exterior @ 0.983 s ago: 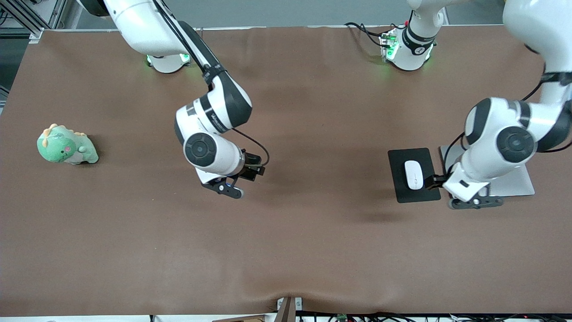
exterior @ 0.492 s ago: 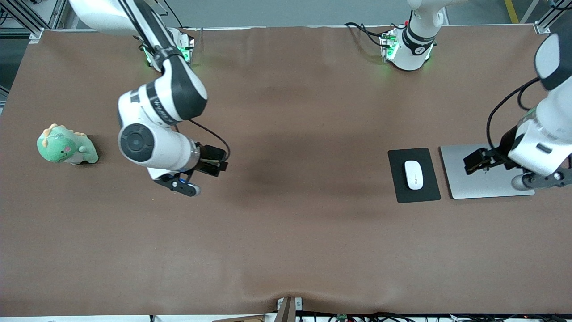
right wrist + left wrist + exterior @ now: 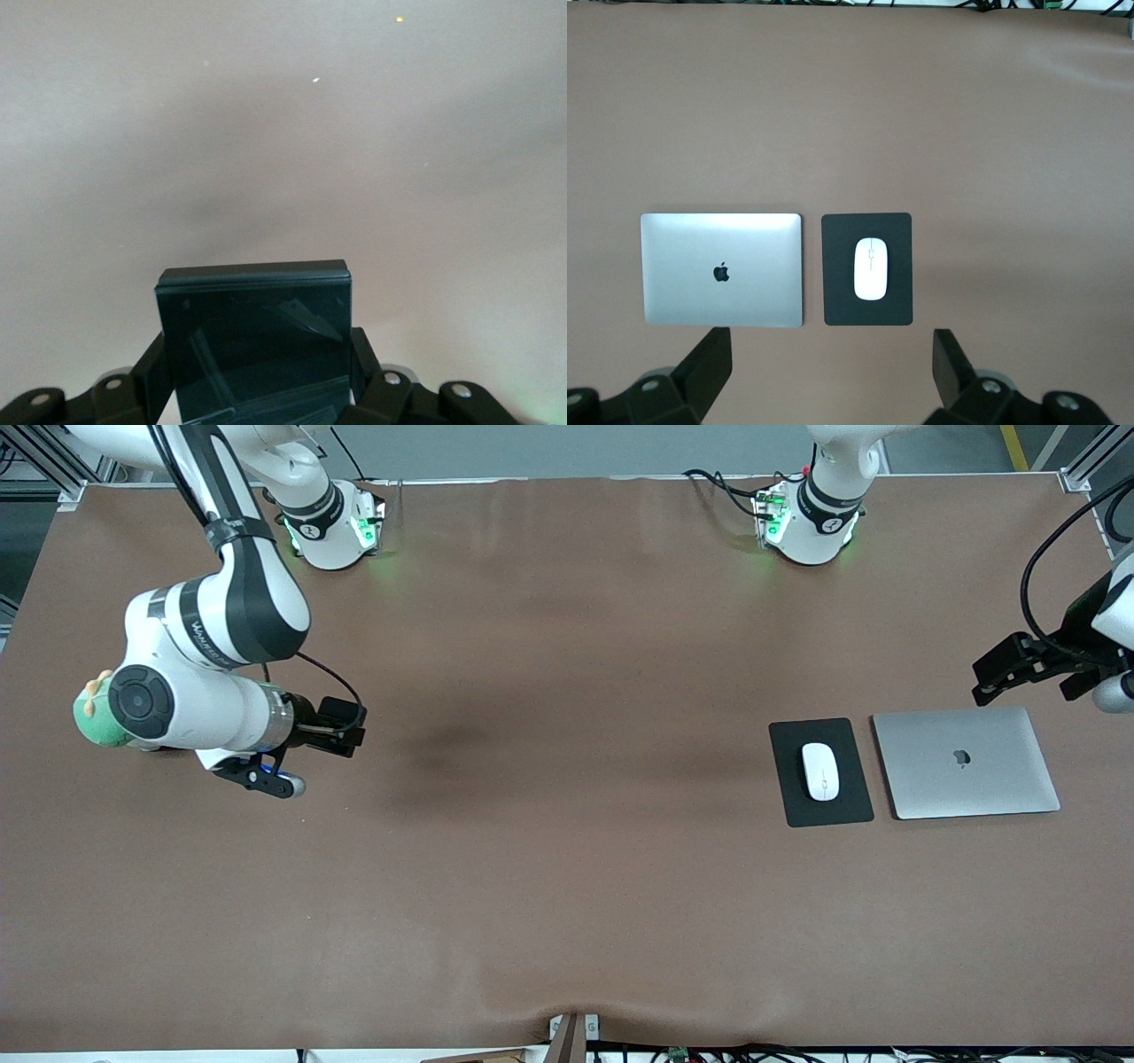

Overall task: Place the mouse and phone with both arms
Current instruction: 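Raise the left gripper away while the right gripper carries the phone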

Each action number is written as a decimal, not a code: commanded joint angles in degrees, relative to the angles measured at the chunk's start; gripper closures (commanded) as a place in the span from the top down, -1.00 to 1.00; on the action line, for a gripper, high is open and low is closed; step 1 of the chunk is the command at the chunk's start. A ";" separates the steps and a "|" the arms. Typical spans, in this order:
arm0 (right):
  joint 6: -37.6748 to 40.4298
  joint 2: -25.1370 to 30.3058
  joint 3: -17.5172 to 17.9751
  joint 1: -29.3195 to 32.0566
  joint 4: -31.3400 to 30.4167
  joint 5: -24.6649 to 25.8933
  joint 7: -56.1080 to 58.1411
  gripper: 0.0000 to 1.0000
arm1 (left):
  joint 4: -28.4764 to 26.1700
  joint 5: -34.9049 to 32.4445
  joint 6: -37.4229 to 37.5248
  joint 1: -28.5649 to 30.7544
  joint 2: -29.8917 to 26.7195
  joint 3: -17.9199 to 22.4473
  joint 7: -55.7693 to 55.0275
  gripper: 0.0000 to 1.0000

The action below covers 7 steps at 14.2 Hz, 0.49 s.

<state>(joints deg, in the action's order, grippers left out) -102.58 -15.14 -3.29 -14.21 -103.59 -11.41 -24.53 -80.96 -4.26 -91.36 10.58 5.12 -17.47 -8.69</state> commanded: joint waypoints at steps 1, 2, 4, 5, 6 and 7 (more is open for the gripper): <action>-1.83 3.27 1.10 3.38 -4.86 1.12 4.91 -1.00 | -5.68 4.07 0.13 -8.62 -5.02 10.41 2.26 1.00; -2.01 3.19 1.10 4.35 -5.04 2.43 6.93 -1.00 | -6.66 4.44 0.13 -10.56 -6.08 13.05 2.36 1.00; -3.67 3.27 1.10 6.55 -6.79 4.11 10.80 -1.00 | -7.20 4.35 2.58 -12.95 -7.58 15.27 2.53 1.00; -5.16 3.27 1.10 7.69 -8.28 4.12 13.34 -1.00 | -7.02 4.35 3.29 -12.43 -7.58 15.27 2.62 1.00; -7.35 3.71 1.10 8.75 -10.47 4.12 15.37 -1.00 | -6.85 4.27 4.08 -12.69 -7.85 15.19 2.54 1.00; -10.41 4.15 1.10 9.80 -12.92 4.20 17.48 -1.00 | -6.50 4.44 5.05 -12.34 -7.41 15.27 2.62 1.00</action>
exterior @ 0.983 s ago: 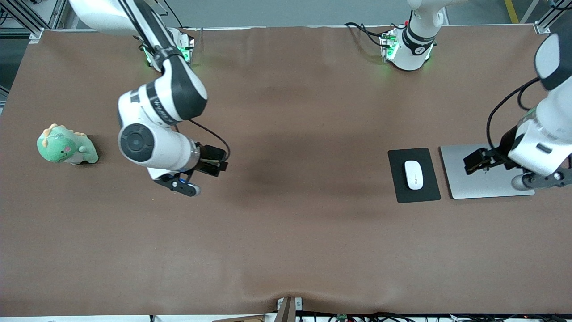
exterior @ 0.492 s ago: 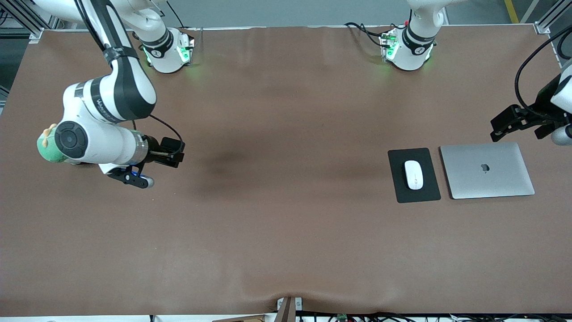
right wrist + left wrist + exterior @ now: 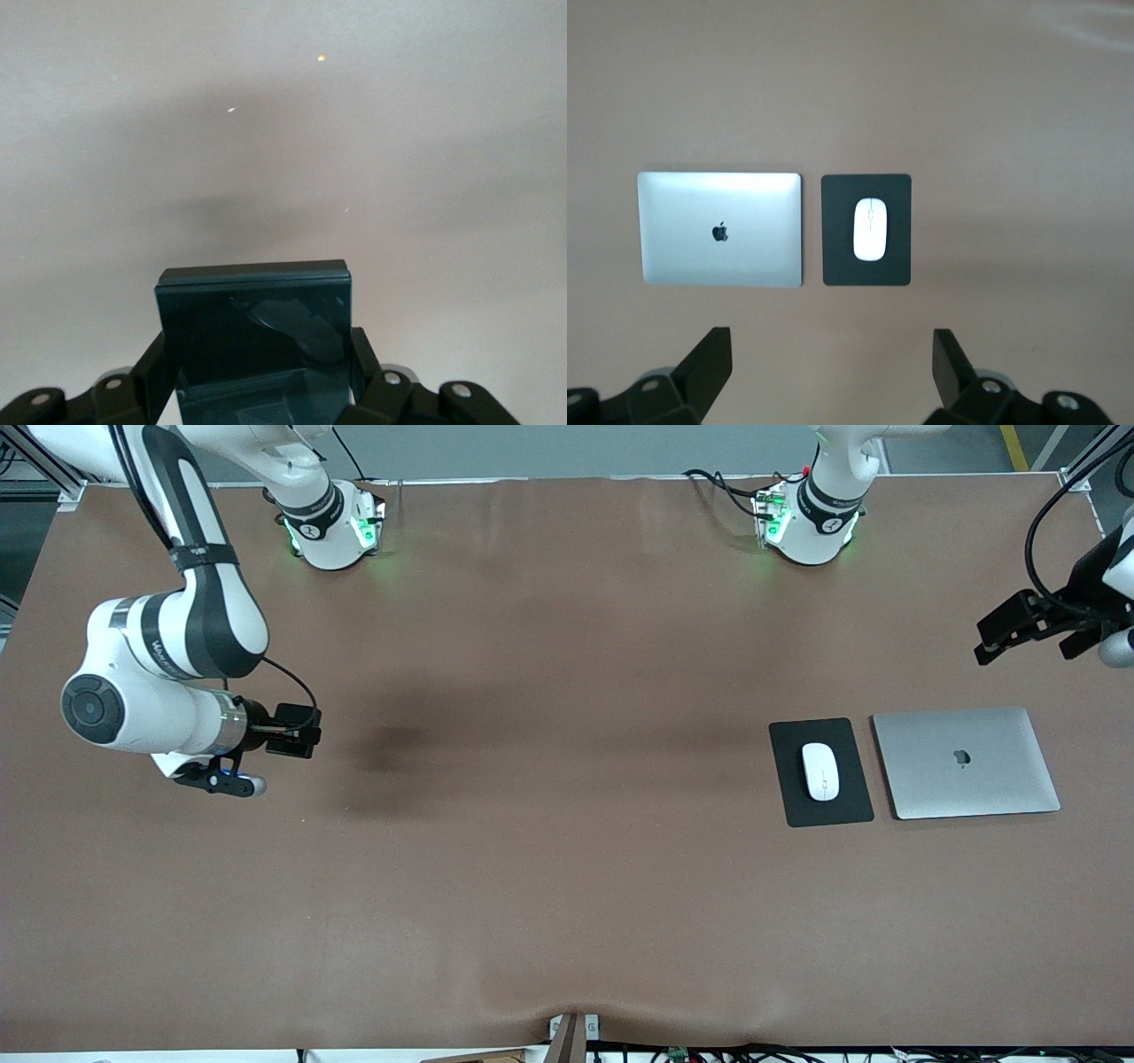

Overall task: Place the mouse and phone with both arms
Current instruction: 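Raise the left gripper away while the right gripper carries the phone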

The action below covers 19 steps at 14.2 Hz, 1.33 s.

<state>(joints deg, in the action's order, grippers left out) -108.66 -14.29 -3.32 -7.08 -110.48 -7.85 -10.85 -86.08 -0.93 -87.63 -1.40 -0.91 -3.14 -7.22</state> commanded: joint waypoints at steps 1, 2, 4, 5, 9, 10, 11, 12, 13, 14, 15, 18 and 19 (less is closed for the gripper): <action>-6.54 3.39 0.86 3.73 -7.98 0.64 6.43 -1.00 | -1.37 1.10 1.23 -0.54 -1.20 0.86 1.16 1.00; -7.96 3.04 0.42 4.78 -8.95 0.64 9.24 -1.00 | -1.37 1.10 1.23 -0.71 -1.20 0.59 1.07 1.00; -9.90 2.69 -0.55 6.63 -10.28 0.64 14.52 -1.00 | -1.38 1.10 2.37 -0.80 -1.55 0.42 1.16 1.00; -10.17 2.17 -1.16 7.25 -10.37 0.73 15.94 -1.00 | -1.37 1.10 2.64 -0.80 -1.63 0.33 1.51 1.00; -11.49 -0.03 -2.66 7.78 -10.46 4.86 16.92 -1.00 | -1.46 1.02 5.45 -1.06 -1.63 -0.02 2.65 1.00; -11.66 -0.82 -2.83 7.78 -10.72 5.38 16.92 -1.00 | -1.38 1.10 5.45 -0.98 -1.37 -0.20 2.74 1.00; -13.40 -1.00 -3.44 7.78 -11.85 6.69 16.92 -1.00 | -1.37 1.02 5.28 -0.98 -1.28 -0.29 2.65 1.00; -16.29 -1.00 -3.71 7.78 -13.86 7.75 17.27 -1.00 | -1.46 1.02 4.75 -0.98 -1.28 -0.29 2.65 1.00; -19.02 -1.00 -3.97 7.87 -15.80 7.93 18.05 -1.00 | -1.46 1.10 3.97 -0.80 -1.54 -0.37 2.65 1.00; -20.26 -1.00 -4.15 8.30 -16.95 7.94 18.58 -1.00 | -1.46 1.10 3.70 -0.80 -1.81 -0.38 2.74 1.00; -20.89 -1.09 -4.15 8.48 -17.57 7.94 18.76 -1.00 | -1.46 1.10 3.69 -0.80 -1.98 -0.38 2.65 1.00; -26.22 -3.45 -4.15 10.32 -19.76 7.94 22.25 -1.00 | -1.38 1.02 3.70 -0.98 -1.99 -0.46 2.21 1.00; -29.39 -4.59 -4.15 12.16 -20.64 7.94 25.15 -1.00 | -1.37 1.02 3.52 -0.98 -1.99 -0.46 2.13 1.00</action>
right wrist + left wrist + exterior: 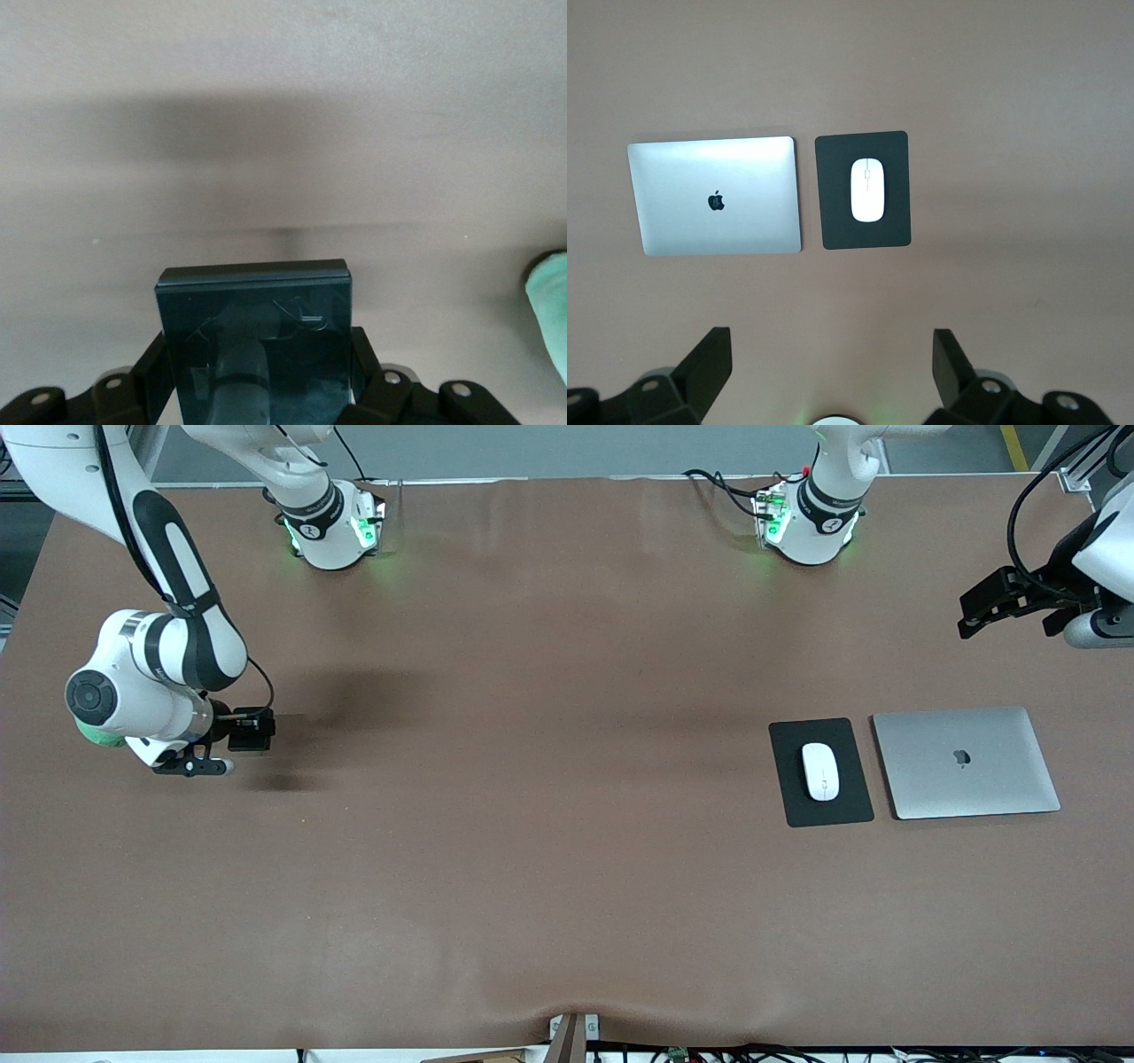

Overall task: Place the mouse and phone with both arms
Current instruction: 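Lower the black phone beside the green plush toy and open the right gripper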

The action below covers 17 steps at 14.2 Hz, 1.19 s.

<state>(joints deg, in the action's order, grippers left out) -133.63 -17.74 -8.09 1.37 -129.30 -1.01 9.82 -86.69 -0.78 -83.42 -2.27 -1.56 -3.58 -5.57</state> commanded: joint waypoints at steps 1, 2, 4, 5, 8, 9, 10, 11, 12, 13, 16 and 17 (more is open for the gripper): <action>-5.58 -2.12 0.62 4.69 -1.92 1.09 6.07 -1.00 | -0.67 0.79 -0.69 -0.11 -1.34 -0.02 0.47 1.00; -5.93 -2.73 0.62 4.52 -2.00 1.09 6.17 -1.00 | -0.76 0.52 -0.69 -0.02 -1.34 -0.02 0.30 1.00; -6.64 -3.88 0.62 4.87 -2.00 1.09 6.17 -1.00 | -0.76 0.17 -0.95 0.07 -1.08 0.07 0.03 1.00; -6.82 -4.23 0.62 4.70 -2.09 1.01 6.09 -1.00 | -0.76 0.08 -1.39 -0.10 -0.90 0.07 -0.14 1.00; -5.77 -4.24 0.71 4.61 -2.09 0.83 5.56 -0.36 | -0.76 0.17 -2.62 -0.37 -0.73 -0.11 -0.32 1.00; -5.33 -4.32 0.71 4.52 -2.01 0.74 5.47 0.74 | -0.76 0.17 -2.71 -0.54 -0.64 -0.11 -0.32 1.00; -4.45 -4.32 0.71 4.61 -1.57 0.74 5.56 1.00 | -0.76 0.17 -2.71 -0.46 -0.55 -0.81 -0.32 1.00; -2.79 -4.58 0.80 4.70 -0.35 0.66 5.56 1.00 | -0.85 0.17 -2.71 -0.37 -0.64 -1.34 -0.32 1.00; -0.25 -4.85 0.80 4.70 1.14 0.57 5.65 1.00 | -0.94 0.17 -2.62 -0.37 -0.73 -1.43 -0.32 1.00; 2.73 -4.85 0.88 4.61 3.16 0.48 5.73 1.00 | -0.94 0.17 -2.62 -0.28 -0.73 -1.43 -0.32 1.00; 8.99 -4.85 1.15 4.17 7.30 0.13 6.00 1.00 | -0.76 0.08 -3.23 -0.02 -0.55 -1.43 -0.32 1.00; 9.87 -4.76 1.50 3.74 8.18 0.13 6.09 1.00 | -0.94 0.08 -3.85 -0.02 -0.46 -1.43 -0.32 1.00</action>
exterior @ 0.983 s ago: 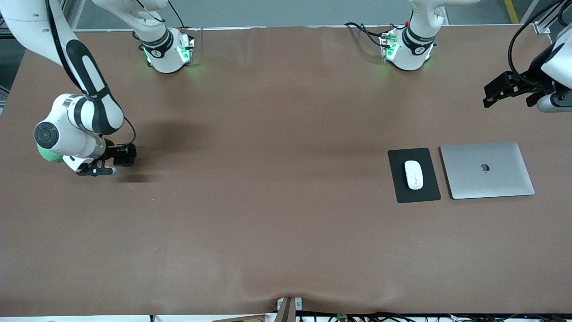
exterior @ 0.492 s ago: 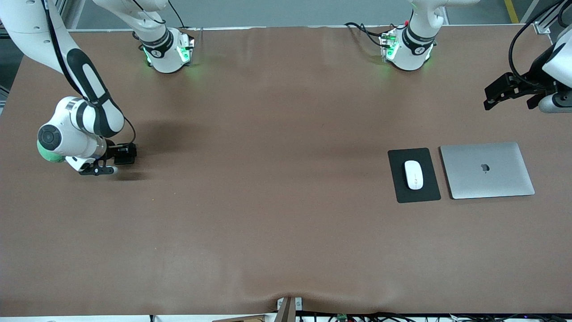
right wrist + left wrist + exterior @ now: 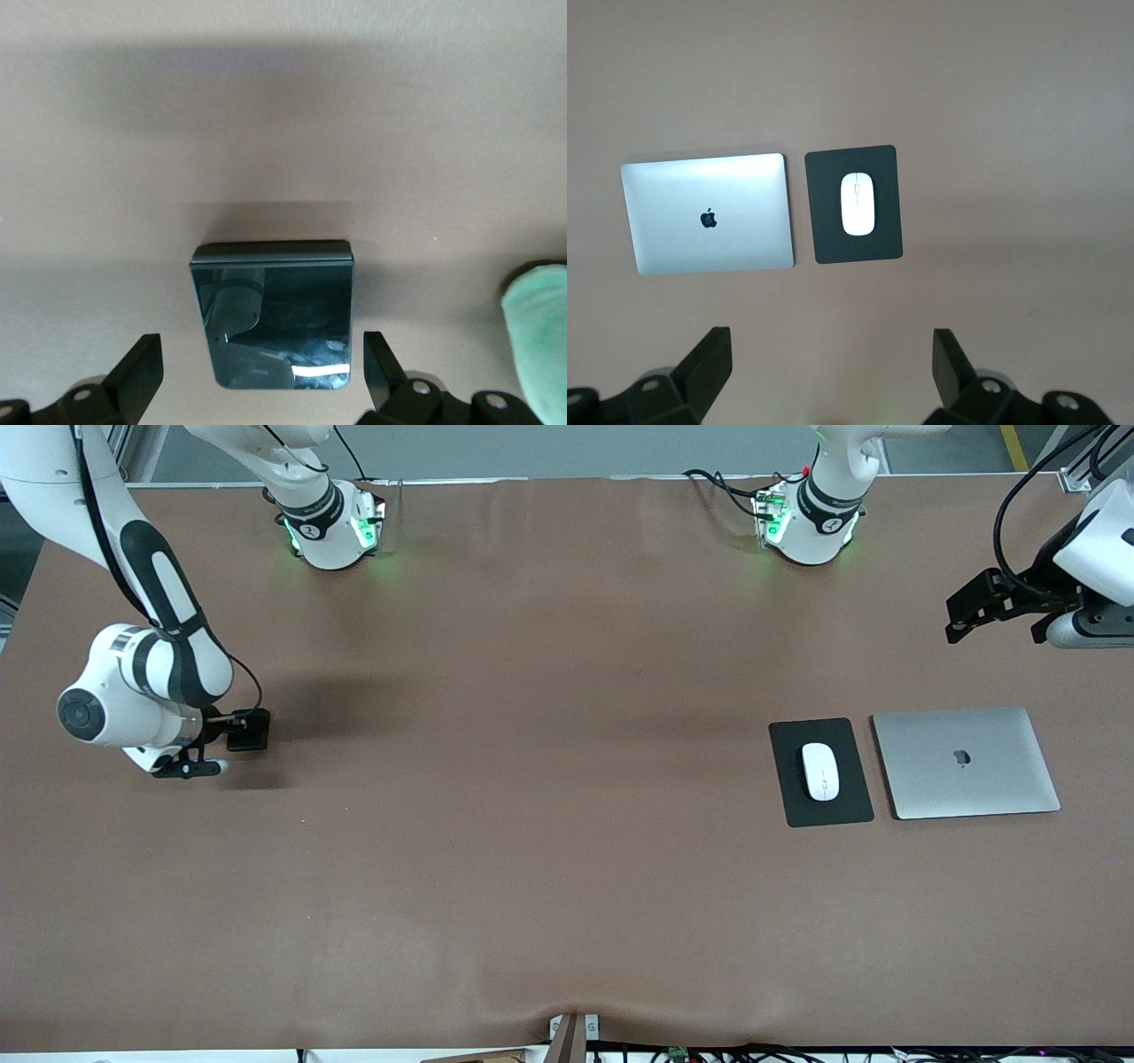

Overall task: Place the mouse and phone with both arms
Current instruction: 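Lower the black phone beside the green plush toy and open the right gripper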

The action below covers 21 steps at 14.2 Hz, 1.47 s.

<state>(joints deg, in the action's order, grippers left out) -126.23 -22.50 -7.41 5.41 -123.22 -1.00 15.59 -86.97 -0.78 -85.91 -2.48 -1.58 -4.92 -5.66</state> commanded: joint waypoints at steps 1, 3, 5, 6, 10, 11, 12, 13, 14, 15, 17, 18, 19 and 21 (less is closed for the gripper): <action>3.70 0.00 1.34 -0.32 2.89 0.13 0.41 1.00 | -0.65 -0.01 -1.71 0.19 -0.36 -0.09 -0.22 1.00; 5.54 0.26 1.78 -0.23 5.26 0.21 2.68 1.00 | -0.48 -0.18 -2.50 -0.16 0.34 -0.09 -0.05 1.00; 11.76 0.61 3.53 0.12 10.07 0.13 2.78 1.00 | -0.39 -0.18 -3.12 -0.25 1.04 -0.09 -0.14 1.00; 16.75 0.35 4.50 0.21 14.02 0.21 2.78 1.00 | -0.39 -0.18 -3.21 -0.33 1.05 -0.09 -0.14 1.00; 29.35 -0.18 8.71 0.91 26.60 -0.14 3.22 1.00 | -0.48 -0.18 -3.12 -0.25 1.14 -0.09 -0.14 1.00; 31.63 -0.18 10.29 1.44 29.50 -0.14 3.39 1.00 | -0.48 -0.18 -3.12 -0.25 1.14 -0.18 -0.14 1.00; 31.83 -0.18 10.65 1.53 31.70 -0.31 3.22 1.00 | -0.48 -0.18 -3.12 -0.25 1.14 -0.26 -0.14 1.00; 32.36 -0.44 11.18 1.53 34.86 -0.40 3.39 1.00 | -0.48 -0.01 -3.03 -0.07 1.14 -0.26 -0.22 1.00; 33.75 -0.70 12.14 1.53 38.46 -0.92 3.31 1.00 | -0.57 -0.01 -3.03 0.10 1.14 -0.35 -0.14 1.00; 35.33 -0.79 12.33 1.62 41.45 -0.75 3.31 1.00 | -0.57 -0.01 -3.03 0.02 1.14 -0.27 -0.14 1.00; 35.87 -0.62 12.50 2.49 47.25 -0.93 3.40 1.00 | -0.48 -0.01 -3.03 -0.16 1.14 -0.26 -0.14 1.00; 36.14 -0.62 12.59 3.45 49.37 -1.54 3.40 1.00 | -0.39 -0.01 -3.12 -0.16 1.14 -0.26 -0.14 1.00; 36.14 -0.62 12.42 4.07 51.65 -4.15 3.40 1.00 | -0.13 -0.09 -3.12 -0.25 1.14 -0.26 -0.14 1.00; 40.16 -0.18 10.58 4.08 53.69 -11.28 3.31 1.00 | 0.14 -0.18 -3.03 -0.25 1.66 -0.26 0.04 1.00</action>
<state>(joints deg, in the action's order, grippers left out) -89.99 -21.96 3.33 8.02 -73.00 -7.49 17.99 -87.18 -0.79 -88.66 -2.65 -0.03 -4.97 -5.66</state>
